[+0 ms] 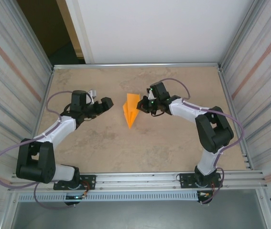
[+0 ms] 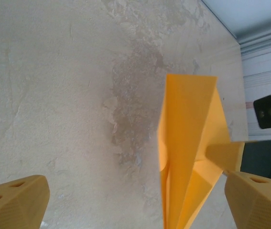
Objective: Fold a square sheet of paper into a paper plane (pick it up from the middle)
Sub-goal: Turn over the paper plane at the center of the table.
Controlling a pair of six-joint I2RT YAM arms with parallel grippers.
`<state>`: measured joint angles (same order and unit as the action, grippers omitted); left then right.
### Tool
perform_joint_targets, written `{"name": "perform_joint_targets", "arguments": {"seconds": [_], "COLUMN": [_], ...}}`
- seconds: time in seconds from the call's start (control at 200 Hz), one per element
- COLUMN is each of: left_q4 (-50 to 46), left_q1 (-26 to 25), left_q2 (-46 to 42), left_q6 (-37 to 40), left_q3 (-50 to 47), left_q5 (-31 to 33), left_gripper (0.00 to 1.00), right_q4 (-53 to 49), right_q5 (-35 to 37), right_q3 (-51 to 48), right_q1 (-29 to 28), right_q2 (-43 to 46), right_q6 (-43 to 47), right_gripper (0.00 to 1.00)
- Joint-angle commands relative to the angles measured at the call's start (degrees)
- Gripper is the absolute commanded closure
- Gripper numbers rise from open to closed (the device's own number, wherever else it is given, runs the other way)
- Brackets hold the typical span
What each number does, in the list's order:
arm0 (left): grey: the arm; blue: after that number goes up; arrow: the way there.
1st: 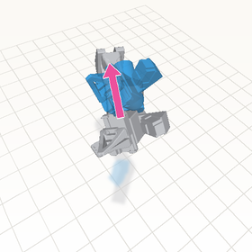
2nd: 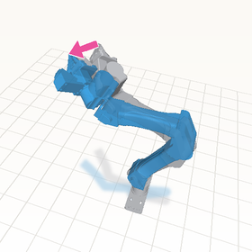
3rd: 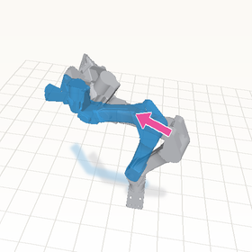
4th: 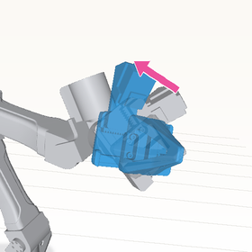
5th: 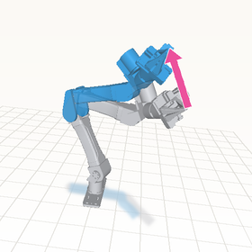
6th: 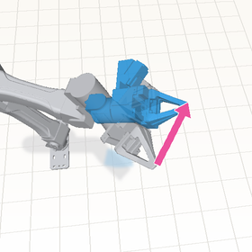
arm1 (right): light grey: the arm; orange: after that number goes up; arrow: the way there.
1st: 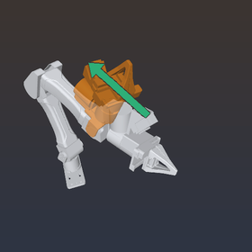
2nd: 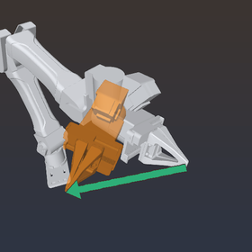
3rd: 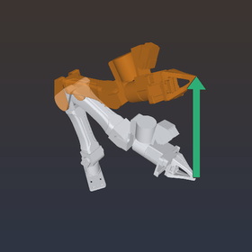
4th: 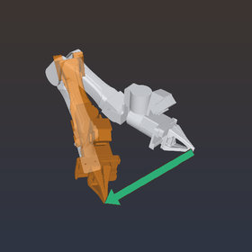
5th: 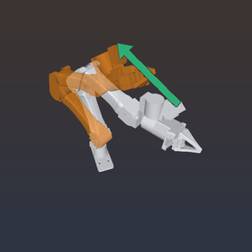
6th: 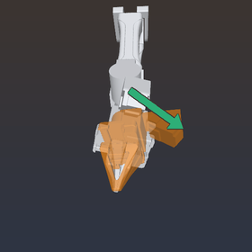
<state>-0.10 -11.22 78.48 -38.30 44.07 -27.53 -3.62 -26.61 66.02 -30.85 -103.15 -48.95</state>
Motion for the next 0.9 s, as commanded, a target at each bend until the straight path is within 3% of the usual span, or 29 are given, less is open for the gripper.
{"name": "perform_joint_targets", "arguments": {"seconds": [0.0,0.251,0.586,0.892], "left_q4": [3.50,2.30,2.93,-0.17], "left_q1": [-0.81,-7.45,-12.45,-13.65], "left_q2": [2.08,7.62,17.79,23.46], "left_q6": [-2.86,-4.02,-5.29,-4.35], "left_q3": [-1.19,-0.33,5.25,10.55], "left_q5": [-1.37,1.39,-1.56,-3.41], "left_gripper": [0.07,0.17,0.41,0.55], "right_q4": [8.97,12.98,8.11,6.45], "right_q5": [-8.61,-12.48,-8.55,-7.84], "right_q3": [-2.88,-7.64,-9.59,-9.29], "right_q1": [0.81,3.22,5.30,5.89], "right_q2": [-3.44,-6.21,-6.71,-7.62], "right_q6": [2.08,2.23,5.28,5.70], "right_gripper": [0.97,0.95,0.86,0.92]}}
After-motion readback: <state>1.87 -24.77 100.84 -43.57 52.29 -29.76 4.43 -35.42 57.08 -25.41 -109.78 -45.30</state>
